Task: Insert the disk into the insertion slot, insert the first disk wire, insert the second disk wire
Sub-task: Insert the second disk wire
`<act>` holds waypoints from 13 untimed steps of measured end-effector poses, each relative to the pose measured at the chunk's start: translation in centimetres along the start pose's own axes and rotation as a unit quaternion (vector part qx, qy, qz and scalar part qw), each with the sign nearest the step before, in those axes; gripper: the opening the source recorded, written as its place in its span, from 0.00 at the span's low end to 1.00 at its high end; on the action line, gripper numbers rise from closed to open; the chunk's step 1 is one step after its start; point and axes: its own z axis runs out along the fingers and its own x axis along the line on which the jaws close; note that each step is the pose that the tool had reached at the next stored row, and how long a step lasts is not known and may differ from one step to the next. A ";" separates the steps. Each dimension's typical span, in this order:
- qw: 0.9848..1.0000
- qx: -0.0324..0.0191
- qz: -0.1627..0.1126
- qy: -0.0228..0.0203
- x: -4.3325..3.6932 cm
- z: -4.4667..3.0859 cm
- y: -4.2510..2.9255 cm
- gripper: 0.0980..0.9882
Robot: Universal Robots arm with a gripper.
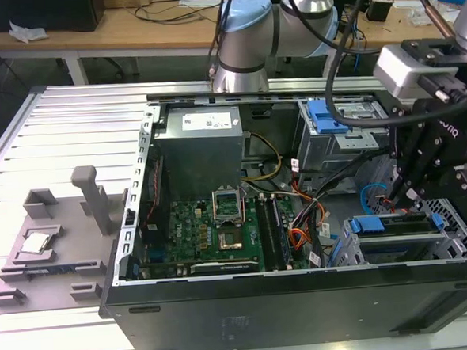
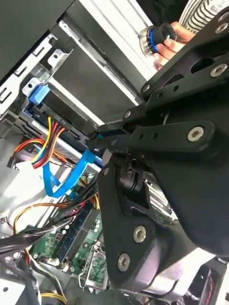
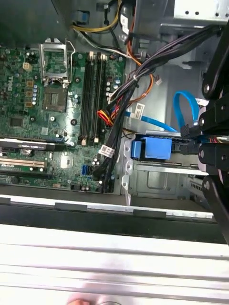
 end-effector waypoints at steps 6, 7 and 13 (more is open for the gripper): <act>1.000 -0.001 0.000 0.000 0.02 1.13 -0.64 0.07; 1.000 -0.001 0.000 0.000 0.02 1.38 -0.78 0.07; 1.000 -0.001 0.000 0.000 0.03 2.03 -1.08 0.07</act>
